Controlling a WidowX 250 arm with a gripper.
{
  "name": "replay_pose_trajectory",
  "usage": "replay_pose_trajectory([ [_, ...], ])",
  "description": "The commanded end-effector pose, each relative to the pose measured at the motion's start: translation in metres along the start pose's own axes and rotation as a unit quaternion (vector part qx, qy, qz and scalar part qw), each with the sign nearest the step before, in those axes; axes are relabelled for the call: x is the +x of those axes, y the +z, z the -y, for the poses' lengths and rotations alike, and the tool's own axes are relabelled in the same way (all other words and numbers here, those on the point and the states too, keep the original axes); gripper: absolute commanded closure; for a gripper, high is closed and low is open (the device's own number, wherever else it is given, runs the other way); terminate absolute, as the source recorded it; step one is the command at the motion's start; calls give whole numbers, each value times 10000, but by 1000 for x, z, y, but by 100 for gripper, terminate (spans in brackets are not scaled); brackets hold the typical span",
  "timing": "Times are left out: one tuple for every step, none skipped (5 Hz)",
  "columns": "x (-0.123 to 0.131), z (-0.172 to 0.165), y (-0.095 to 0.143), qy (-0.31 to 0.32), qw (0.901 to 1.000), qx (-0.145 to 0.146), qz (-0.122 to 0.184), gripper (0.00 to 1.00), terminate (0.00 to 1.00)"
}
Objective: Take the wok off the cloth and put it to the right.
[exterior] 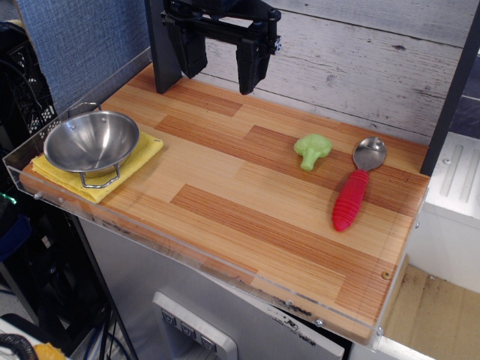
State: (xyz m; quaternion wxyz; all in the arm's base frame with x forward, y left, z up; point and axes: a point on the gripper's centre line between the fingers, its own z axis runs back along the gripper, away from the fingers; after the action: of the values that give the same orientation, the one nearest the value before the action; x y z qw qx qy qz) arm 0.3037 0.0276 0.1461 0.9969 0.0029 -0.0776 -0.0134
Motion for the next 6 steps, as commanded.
replay_pose_trajectory([
  [0, 0, 0, 0, 10000, 0, 0, 0, 0],
  [-10, -34, -10, 316, 9995, 71, -69, 0, 0],
  [-19, -70, -12, 520, 9983, 248, -63, 0, 0],
  [-25, -99, -11, 438, 9981, 439, -13, 0, 0],
  [-34, -120, -21, 326, 9979, 539, -146, 0, 0],
  [-34, -132, -42, 409, 9969, 603, -283, 0, 0],
])
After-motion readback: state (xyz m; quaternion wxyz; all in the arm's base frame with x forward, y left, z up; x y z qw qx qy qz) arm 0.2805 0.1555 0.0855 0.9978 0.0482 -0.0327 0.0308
